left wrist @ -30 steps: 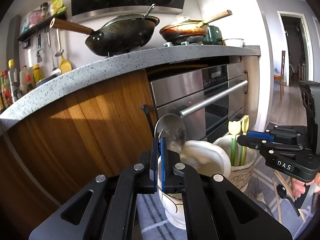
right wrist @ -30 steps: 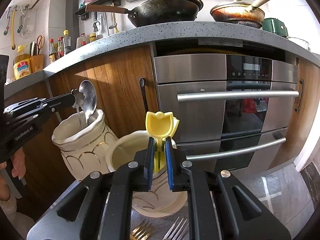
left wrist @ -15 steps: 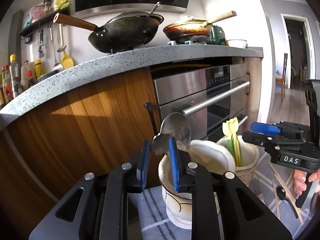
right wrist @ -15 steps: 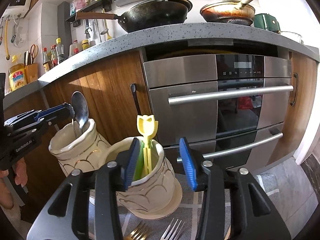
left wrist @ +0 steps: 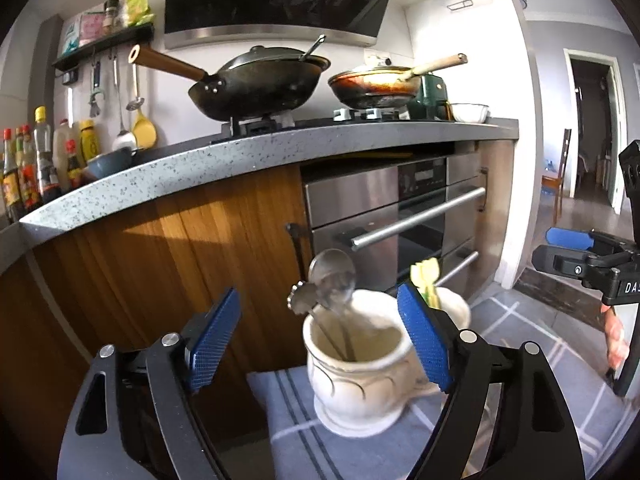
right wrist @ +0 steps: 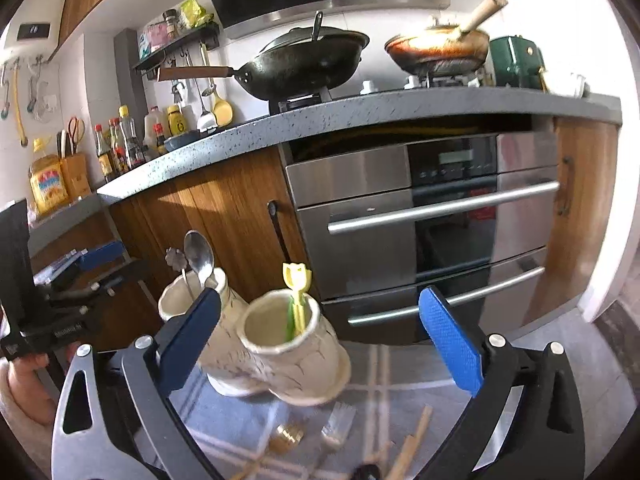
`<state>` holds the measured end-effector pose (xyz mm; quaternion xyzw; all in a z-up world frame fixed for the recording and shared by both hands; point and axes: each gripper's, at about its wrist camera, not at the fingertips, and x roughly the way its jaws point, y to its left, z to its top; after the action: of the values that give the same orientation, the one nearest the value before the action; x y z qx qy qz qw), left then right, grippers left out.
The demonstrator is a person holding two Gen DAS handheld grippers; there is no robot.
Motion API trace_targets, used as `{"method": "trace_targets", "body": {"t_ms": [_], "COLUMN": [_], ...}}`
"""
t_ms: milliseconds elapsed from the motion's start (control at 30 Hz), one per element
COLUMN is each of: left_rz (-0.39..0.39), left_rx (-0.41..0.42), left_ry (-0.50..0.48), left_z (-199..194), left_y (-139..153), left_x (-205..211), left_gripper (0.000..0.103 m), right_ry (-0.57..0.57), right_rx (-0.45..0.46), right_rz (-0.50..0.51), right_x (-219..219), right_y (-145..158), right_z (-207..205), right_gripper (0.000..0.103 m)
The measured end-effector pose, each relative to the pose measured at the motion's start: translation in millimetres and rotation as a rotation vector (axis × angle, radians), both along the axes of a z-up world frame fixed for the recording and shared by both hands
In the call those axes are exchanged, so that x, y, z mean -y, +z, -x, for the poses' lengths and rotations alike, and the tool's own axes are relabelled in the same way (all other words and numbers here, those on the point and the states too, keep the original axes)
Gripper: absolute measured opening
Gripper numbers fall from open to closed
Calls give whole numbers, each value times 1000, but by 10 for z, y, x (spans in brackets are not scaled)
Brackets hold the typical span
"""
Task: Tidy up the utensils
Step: 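Open the right tool releasing the yellow spatula while the left tool releases the small spoon, then move both open tools back toward the remaining forks and chopsticks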
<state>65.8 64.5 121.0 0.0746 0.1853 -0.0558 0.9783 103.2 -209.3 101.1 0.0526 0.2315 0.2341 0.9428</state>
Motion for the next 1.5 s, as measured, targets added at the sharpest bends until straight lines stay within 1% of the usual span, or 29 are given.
{"method": "trace_targets", "body": {"t_ms": [33, 133, 233, 300, 467, 600, 700, 767, 833, 867, 933, 967, 1000, 1033, 1100, 1267, 1367, 1500], "left_rz": [0, -12, -35, -35, 15, 5, 9, 5, -8, -10, -3, 3, 11, 16, 20, 6, -11, -19], "left_rx": [-6, -26, -56, -78, -153, -210, -254, -285, -325, -337, -369, -377, -387, -392, -399, -406, -409, -415], "left_ry": [-5, -16, -42, -57, -114, -135, -152, -162, -168, -171, -178, -180, -183, -184, -185, -201, -210, -220], "left_z": [39, 184, 301, 347, 392, 371, 344, 314, 279, 269, 238, 229, 218, 218, 204, 195, 198, 189], "left_y": [7, -17, -111, -189, -493, -773, -966, -1076, -1187, -1211, -1268, -1276, -1289, -1303, -1321, -1346, -1375, -1390], "left_x": [18, 110, 245, 310, 464, 574, 619, 634, 652, 658, 665, 662, 663, 662, 677, 753, 801, 829], "left_gripper": [82, 93, 93, 94, 94, 94, 94, 94, 94, 94, 94, 94, 94, 94, 94, 94, 94, 94], "right_ry": [-10, -32, -44, -57, -60, -50, -34, -18, -4, 3, 31, 40, 50, 59, 69, 84, 91, 91], "right_rx": [-5, -24, -59, -92, -178, -194, -211, -232, -242, -245, -249, -253, -254, -252, -256, -254, -273, -301], "right_rz": [27, 81, 124, 144, 174, 228, 249, 262, 290, 298, 307, 313, 318, 322, 334, 334, 339, 340], "right_x": [24, 65, 94, 105, 137, 151, 179, 193, 200, 197, 188, 179, 165, 151, 117, 64, 31, 9], "right_y": [-7, -87, -255, -408, -778, -990, -1120, -1198, -1271, -1291, -1337, -1351, -1362, -1375, -1395, -1418, -1435, -1464], "right_z": [66, 180, 267, 292, 292, 312, 331, 335, 344, 340, 339, 335, 334, 336, 322, 275, 235, 160], "right_gripper": [98, 98, 98, 98, 98, 97, 97, 92, 80, 76, 63, 59, 51, 46, 41, 41, 41, 36]}}
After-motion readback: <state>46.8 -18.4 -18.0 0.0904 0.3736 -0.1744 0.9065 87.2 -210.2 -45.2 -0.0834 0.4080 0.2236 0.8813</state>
